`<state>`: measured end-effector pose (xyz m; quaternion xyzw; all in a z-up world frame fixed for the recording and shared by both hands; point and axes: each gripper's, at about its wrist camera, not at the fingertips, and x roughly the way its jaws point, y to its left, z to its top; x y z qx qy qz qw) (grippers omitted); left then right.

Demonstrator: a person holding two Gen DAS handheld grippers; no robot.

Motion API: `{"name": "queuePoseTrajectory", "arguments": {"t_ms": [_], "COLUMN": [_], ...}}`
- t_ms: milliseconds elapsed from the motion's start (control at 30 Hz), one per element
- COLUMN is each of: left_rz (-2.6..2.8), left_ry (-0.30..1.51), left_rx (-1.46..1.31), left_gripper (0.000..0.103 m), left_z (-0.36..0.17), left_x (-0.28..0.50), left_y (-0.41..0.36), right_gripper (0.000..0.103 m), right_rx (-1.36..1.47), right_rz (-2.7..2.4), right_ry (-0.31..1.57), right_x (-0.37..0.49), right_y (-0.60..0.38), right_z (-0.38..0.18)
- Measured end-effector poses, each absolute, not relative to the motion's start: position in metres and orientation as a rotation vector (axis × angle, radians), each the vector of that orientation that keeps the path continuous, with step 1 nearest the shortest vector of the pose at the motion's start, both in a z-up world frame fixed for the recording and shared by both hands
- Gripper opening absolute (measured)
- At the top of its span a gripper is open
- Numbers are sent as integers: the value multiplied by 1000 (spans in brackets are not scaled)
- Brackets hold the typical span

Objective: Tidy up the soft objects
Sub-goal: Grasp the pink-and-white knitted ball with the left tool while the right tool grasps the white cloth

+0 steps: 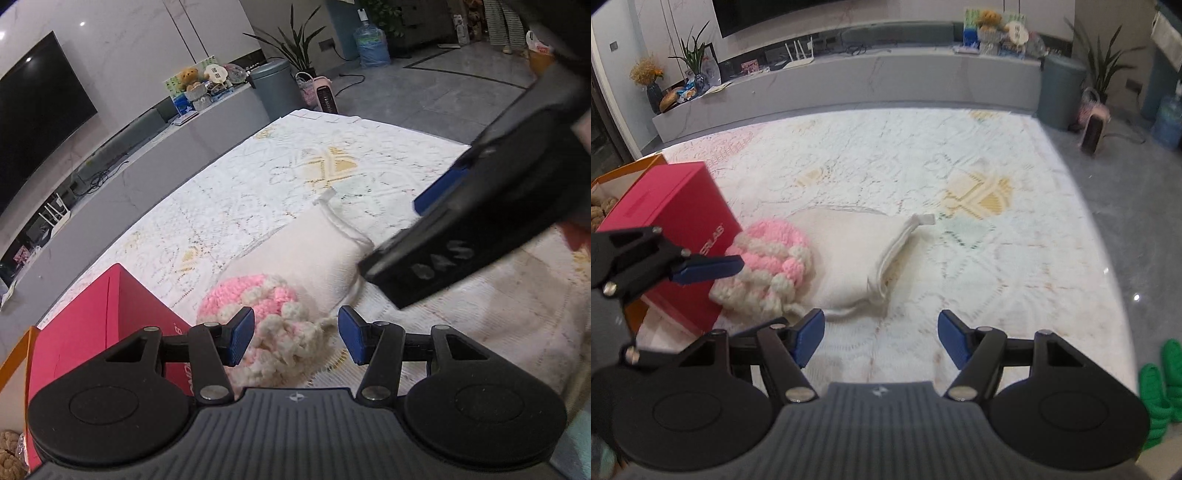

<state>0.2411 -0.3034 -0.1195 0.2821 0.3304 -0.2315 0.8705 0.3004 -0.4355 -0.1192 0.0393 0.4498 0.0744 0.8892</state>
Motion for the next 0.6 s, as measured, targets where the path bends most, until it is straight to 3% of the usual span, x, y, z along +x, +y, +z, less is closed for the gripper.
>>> {"name": "queuePoseTrajectory", "arguments": {"t_ms": [167,267,367,467,500,600], "left_rz": [-462,-457,-439,-442,-442,-435], "left_ry": [704,703,704,714,716,714], "left_rx": [574,606,653,617,601,549], "left_gripper": [62,62,62,47,35,29], "left_z": [-124,-129,-136,-134,-132,-121], "left_x": [245,243,243,242,242,239], "left_y": [-299,-302,-305,-303,-302,-297], "right_gripper": [66,60,34,18,16,12], "right_rx": [106,111,140,137,133,133], "right_rz": [178,184,200,199,198,194], "right_ry": [959,983,993,980,974,956], "right_x": [330,342,344,341,339,333], "right_y": [-431,-426,-426,-425,-425,-425], "right_z": [-134,-145,-151,-149,-148,-140]}}
